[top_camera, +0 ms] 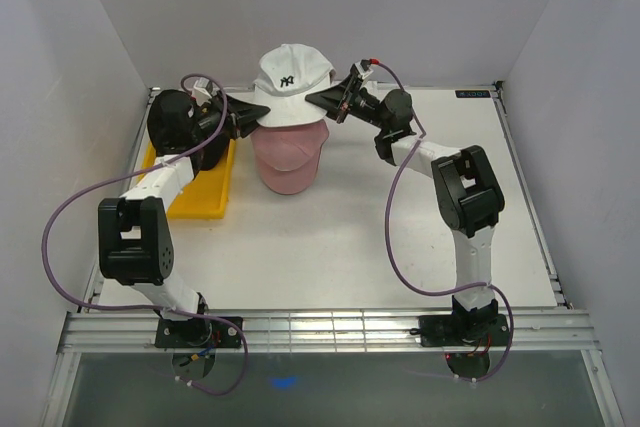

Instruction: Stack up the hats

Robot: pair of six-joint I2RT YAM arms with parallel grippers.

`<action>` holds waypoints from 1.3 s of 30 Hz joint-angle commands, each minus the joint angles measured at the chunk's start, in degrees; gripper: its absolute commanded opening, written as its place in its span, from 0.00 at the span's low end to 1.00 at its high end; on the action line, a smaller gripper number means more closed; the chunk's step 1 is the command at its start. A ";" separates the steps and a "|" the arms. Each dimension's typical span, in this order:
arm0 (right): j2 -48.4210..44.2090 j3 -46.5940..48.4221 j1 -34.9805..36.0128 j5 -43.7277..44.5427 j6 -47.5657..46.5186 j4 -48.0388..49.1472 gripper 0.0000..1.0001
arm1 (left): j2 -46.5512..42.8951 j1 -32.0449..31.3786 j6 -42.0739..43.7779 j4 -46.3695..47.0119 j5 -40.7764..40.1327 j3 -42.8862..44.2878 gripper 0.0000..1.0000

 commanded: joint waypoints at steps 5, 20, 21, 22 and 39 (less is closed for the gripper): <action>-5.59 -3.52 4.72 -7.70 -1.33 5.63 0.08 | -5.80 -1.73 3.87 0.88 3.55 -3.19 0.01; -7.35 -11.07 6.91 -7.26 -3.18 7.21 0.08 | -11.68 0.82 4.75 0.88 5.84 -9.16 0.00; -7.35 -11.34 7.18 -7.26 -3.26 7.39 0.08 | -11.95 0.82 4.84 0.88 5.93 -9.52 0.00; -7.35 -11.43 7.27 -7.17 -3.27 7.56 0.08 | -12.21 0.82 4.93 0.88 6.01 -10.04 0.00; -12.70 -15.39 7.18 -6.73 -1.95 1.95 0.51 | -15.82 3.19 1.16 2.11 -1.53 -11.01 0.00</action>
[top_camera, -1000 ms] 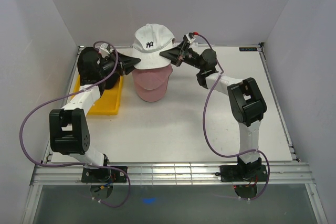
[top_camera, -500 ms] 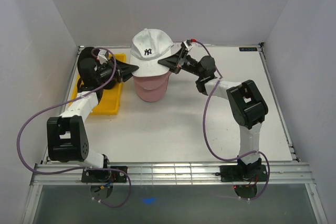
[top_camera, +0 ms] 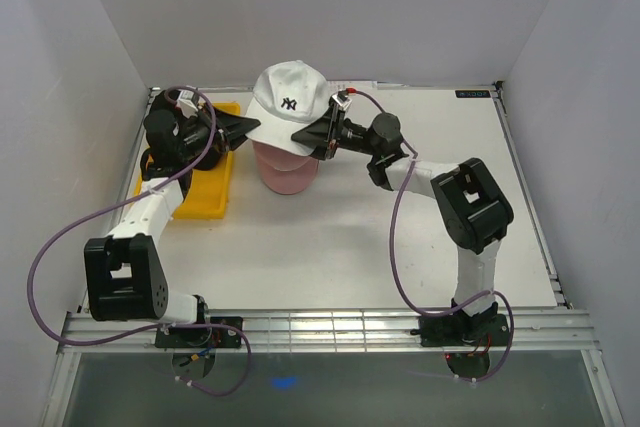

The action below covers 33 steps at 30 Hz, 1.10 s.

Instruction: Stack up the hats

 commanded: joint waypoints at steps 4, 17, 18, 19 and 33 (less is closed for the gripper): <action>-7.08 -1.58 -0.12 -2.16 -0.77 -1.39 0.54 | -3.14 -0.11 -1.65 2.28 -5.29 -0.76 0.00; -13.32 -2.73 -3.11 -2.60 -5.77 -16.32 0.33 | -4.02 -0.11 -4.29 4.66 -8.28 -2.44 0.00; -13.06 -0.81 -3.20 -2.69 -6.21 -17.47 0.30 | -3.85 -0.11 -4.38 4.83 -8.19 -2.17 0.00; -12.71 0.69 -3.37 -3.47 -7.17 -18.78 0.23 | -3.15 -0.19 -4.46 5.01 -8.02 -1.74 0.00; 0.03 28.64 -7.68 -6.64 -11.49 -36.28 0.08 | 6.60 -1.25 -3.85 5.36 -3.54 12.06 0.00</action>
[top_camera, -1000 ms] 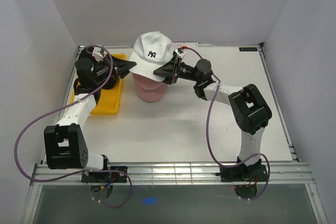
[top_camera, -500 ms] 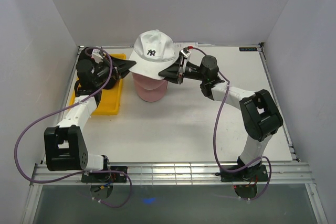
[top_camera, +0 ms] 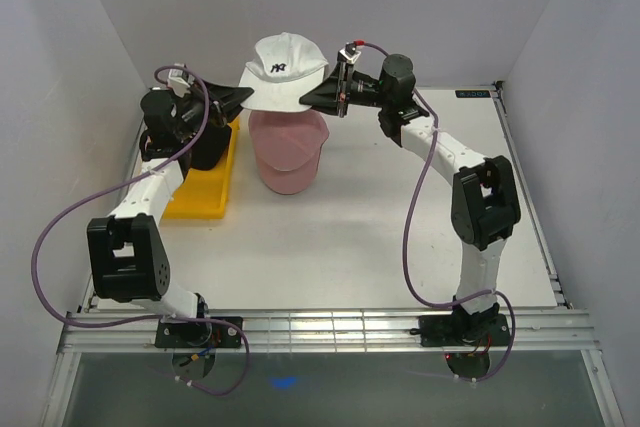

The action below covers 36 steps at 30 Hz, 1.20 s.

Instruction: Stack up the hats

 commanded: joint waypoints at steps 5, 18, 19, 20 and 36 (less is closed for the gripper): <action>5.03 8.01 -1.89 0.80 -2.35 0.62 0.08 | 4.26 -1.01 4.50 0.73 4.34 6.66 0.00; 7.94 8.36 -2.33 1.15 -2.96 7.04 0.08 | 9.01 -3.65 5.91 3.89 5.49 9.04 0.00; 7.68 7.58 -2.33 1.24 -3.40 6.87 0.08 | 8.84 -3.73 5.83 3.89 5.48 8.78 0.00; 7.67 7.31 -2.33 1.42 -3.76 6.87 0.08 | 8.92 -3.74 5.91 3.89 5.31 8.60 0.00; 12.77 14.61 -2.68 0.01 -6.57 2.29 0.08 | 11.92 -5.05 5.30 4.42 4.69 11.33 0.00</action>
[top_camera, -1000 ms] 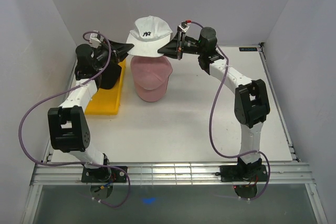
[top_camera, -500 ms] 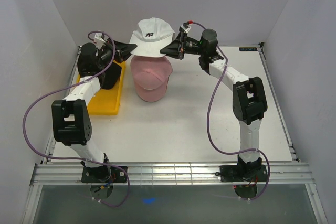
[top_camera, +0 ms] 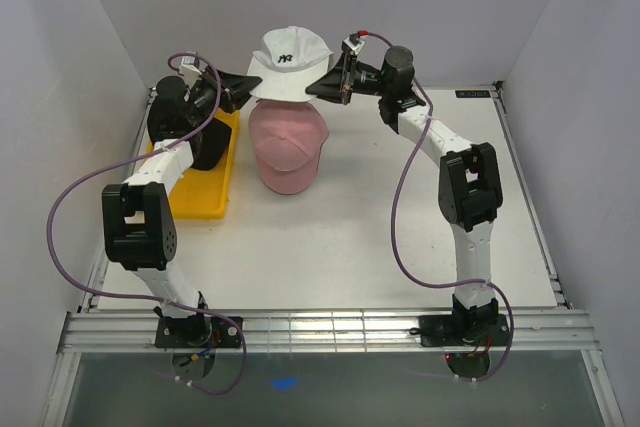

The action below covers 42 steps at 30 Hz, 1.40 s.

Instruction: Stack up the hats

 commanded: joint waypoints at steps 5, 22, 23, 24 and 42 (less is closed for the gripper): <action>-2.69 -7.73 0.79 4.01 -1.30 6.62 0.08 | -3.37 -2.87 3.53 2.06 6.62 -1.93 0.00; -9.37 -20.57 3.25 3.66 1.69 17.35 0.08 | -14.52 -2.69 6.34 2.32 7.58 -10.89 0.00; -9.55 -21.09 3.34 3.66 1.52 17.35 0.08 | -15.15 -2.69 6.43 2.24 7.76 -12.12 0.00; -9.90 -21.62 3.51 3.57 1.34 17.44 0.08 | -15.76 -2.61 6.61 2.24 7.85 -12.83 0.00; -10.69 -29.97 6.15 2.87 0.02 20.43 0.08 | -24.64 0.03 9.86 2.41 9.78 -26.10 0.00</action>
